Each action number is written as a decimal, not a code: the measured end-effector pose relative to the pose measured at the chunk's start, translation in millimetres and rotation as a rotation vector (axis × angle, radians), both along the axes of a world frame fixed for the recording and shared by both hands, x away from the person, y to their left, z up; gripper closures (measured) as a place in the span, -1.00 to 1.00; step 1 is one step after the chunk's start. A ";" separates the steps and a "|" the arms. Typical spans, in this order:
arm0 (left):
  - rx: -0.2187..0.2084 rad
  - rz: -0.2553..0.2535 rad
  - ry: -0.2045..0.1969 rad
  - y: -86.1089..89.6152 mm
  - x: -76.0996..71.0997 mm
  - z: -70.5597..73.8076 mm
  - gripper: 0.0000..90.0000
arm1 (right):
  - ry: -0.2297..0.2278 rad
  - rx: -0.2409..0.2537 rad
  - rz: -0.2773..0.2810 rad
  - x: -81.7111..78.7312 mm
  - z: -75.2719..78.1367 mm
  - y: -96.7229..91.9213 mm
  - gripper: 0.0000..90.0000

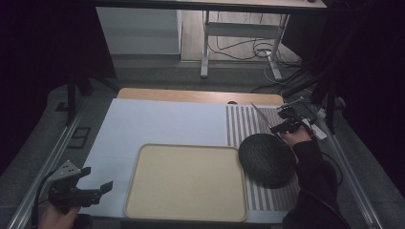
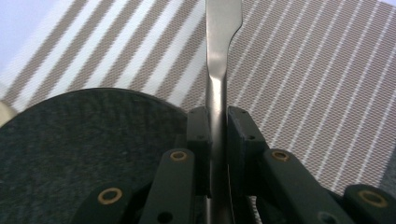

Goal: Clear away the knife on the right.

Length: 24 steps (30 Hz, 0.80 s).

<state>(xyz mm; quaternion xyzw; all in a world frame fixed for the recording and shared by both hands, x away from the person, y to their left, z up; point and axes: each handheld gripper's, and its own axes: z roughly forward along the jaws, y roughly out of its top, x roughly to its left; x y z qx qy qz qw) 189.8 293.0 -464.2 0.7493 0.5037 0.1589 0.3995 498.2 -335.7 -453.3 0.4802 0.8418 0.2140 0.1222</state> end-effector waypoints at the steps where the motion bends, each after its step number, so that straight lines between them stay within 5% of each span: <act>1: 0.000 0.000 0.000 0.0 0.0 0.0 -0.94 | 0.000 0.000 0.000 0.0 0.0 0.0 0.79; 24: 0.004 -0.001 0.001 -0.5 0.2 0.1 -0.94 | 0.005 0.007 0.189 -53.5 1.9 60.2 0.79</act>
